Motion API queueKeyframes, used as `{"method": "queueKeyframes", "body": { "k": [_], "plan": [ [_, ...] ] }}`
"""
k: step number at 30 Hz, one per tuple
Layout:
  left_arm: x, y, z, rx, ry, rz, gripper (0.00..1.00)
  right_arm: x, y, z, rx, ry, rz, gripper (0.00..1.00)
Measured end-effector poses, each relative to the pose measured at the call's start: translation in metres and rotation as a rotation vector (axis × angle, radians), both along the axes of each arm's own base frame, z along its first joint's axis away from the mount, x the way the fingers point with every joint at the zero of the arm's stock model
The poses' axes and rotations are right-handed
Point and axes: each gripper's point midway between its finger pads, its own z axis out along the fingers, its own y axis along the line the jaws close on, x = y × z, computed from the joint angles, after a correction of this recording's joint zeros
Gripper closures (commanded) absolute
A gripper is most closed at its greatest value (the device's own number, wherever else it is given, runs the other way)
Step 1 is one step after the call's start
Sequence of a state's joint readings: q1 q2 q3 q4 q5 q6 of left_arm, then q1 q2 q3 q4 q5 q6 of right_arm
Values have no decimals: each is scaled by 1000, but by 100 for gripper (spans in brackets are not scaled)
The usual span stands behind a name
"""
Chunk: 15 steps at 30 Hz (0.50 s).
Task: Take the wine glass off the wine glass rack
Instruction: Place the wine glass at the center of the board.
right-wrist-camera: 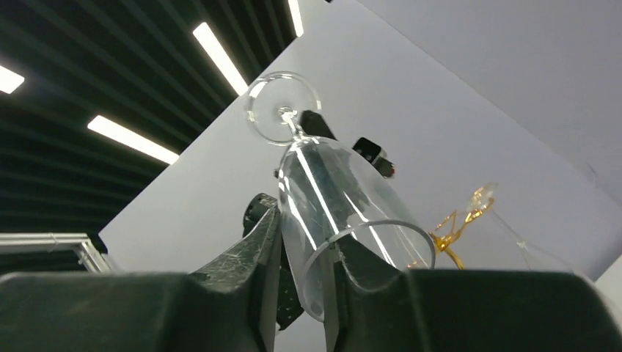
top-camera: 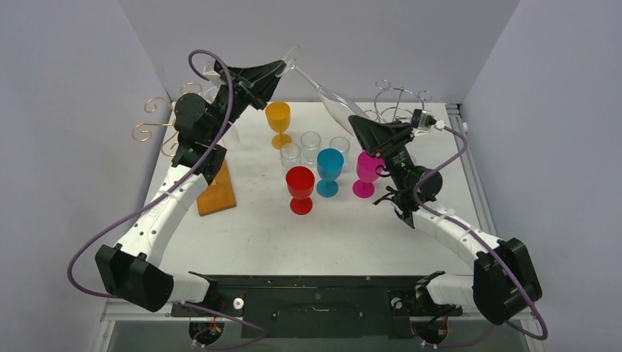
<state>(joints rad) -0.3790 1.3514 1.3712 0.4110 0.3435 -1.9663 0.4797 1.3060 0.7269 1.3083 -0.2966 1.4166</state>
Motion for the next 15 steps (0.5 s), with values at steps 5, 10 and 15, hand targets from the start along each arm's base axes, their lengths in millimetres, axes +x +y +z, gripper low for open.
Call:
{"method": "queueKeyframes", "body": {
  "k": [5, 10, 15],
  "plan": [
    [-9, -4, -3, -13, 20, -47, 100, -46, -19, 43, 36, -125, -11, 100],
    [-21, -12, -3, -16, 2, -86, 100, -60, -27, 46, -11, -121, -63, 100],
    [-22, -19, -16, -3, 18, -106, 93, -69, -33, 44, -76, -88, -109, 100]
  ]
}}
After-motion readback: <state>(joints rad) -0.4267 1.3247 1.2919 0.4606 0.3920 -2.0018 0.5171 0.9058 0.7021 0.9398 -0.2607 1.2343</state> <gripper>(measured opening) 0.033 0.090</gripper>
